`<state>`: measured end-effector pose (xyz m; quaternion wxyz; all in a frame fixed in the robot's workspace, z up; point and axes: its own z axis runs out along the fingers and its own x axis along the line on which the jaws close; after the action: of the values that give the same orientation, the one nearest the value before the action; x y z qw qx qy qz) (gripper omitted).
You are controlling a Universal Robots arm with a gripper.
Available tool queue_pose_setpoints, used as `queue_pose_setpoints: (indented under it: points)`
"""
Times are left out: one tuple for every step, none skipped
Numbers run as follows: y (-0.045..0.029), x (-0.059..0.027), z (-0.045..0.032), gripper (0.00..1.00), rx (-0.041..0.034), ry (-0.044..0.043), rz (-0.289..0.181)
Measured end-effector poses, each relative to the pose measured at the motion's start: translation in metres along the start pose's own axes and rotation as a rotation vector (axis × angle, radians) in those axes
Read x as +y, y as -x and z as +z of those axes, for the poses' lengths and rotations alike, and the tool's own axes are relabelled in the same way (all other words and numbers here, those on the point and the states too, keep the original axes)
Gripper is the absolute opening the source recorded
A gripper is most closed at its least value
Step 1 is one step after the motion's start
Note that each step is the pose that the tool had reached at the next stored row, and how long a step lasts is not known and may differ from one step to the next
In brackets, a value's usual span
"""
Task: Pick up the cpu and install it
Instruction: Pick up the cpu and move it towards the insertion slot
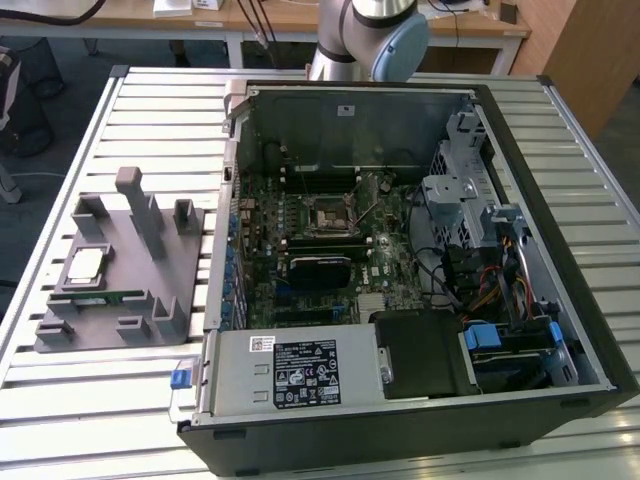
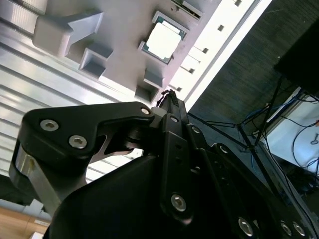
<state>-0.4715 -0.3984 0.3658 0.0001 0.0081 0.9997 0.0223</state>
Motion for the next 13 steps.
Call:
queue_pose_setpoints:
  points:
    - [0.0000,-0.0001,0.0014,0.11,-0.0002,0.0000,0.000]
    - [0.0000,-0.0002,0.0030,0.11,-0.0013,0.0000,0.000]
    - [0.0000,-0.0002,0.0046,0.11,-0.0033,0.0001,0.000]
    - [0.0000,-0.0003,0.0057,0.11,-0.0060,0.0000,0.000]
    - [0.0000,-0.0003,0.0069,0.11,-0.0089,0.0003,0.000]
    - [0.0000,-0.0004,0.0079,0.11,-0.0118,0.0007,-0.001]
    - [0.0000,-0.0004,0.0094,0.11,-0.0136,0.0012,-0.001]
    - [-0.0001,-0.0006,0.0107,0.11,-0.0137,0.0014,-0.001]
    - [-0.0001,-0.0006,0.0115,0.11,-0.0136,0.0013,-0.001]
    - [-0.0001,-0.0007,0.0121,0.11,-0.0135,0.0013,-0.001]
    - [0.0000,-0.0013,0.0131,0.11,-0.0130,0.0013,-0.001]
    - [0.0000,-0.0018,0.0143,0.11,-0.0095,0.0010,-0.001]
    - [0.0000,-0.0022,0.0157,0.11,-0.0057,0.0008,-0.001]
